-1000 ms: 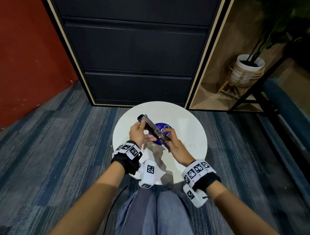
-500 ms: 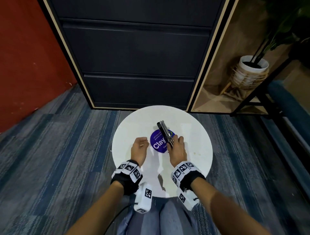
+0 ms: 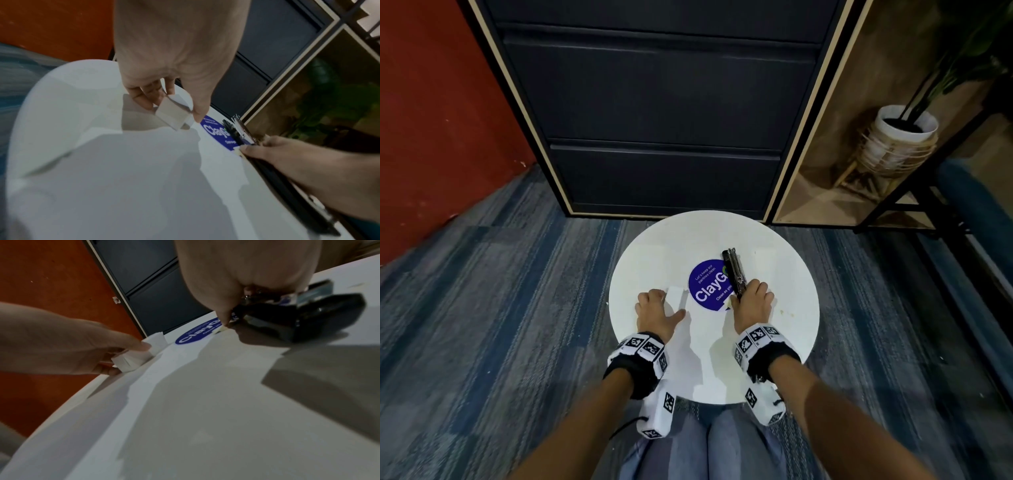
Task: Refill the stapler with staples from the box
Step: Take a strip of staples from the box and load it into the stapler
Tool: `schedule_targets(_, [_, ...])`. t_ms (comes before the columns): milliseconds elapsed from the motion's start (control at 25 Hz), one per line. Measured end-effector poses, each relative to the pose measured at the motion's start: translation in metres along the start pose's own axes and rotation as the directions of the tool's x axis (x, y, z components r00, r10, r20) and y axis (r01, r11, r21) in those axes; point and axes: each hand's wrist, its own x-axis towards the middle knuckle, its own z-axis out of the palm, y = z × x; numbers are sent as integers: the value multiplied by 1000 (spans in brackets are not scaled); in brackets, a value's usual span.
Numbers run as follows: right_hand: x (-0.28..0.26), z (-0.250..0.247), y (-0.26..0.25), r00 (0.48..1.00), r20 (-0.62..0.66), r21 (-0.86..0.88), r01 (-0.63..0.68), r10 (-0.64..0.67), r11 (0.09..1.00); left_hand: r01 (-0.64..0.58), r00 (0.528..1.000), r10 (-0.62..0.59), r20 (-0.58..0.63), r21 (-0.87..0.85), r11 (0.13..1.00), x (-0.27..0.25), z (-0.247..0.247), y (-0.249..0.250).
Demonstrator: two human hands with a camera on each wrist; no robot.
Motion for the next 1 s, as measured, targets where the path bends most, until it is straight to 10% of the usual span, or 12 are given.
schedule_targets(240, [-28, -24, -16, 982, -138, 123, 150, -132, 981, -137, 991, 130, 45, 340, 930, -10, -3, -1])
schedule_targets(360, [-45, -36, -25, 941, -109, 394, 337, -321, 855, -188, 982, 180, 65, 148, 971, -22, -7, -2])
schedule_targets(560, [-65, -57, -40, 891, 225, 773, 83, -394, 629, -423, 900, 434, -35, -306, 853, -61, -19, 8])
schedule_targets(1000, [-91, -81, -39, 885, 69, 854, 186, -461, 486, -520, 849, 511, -135, -385, 763, -85, -31, 20])
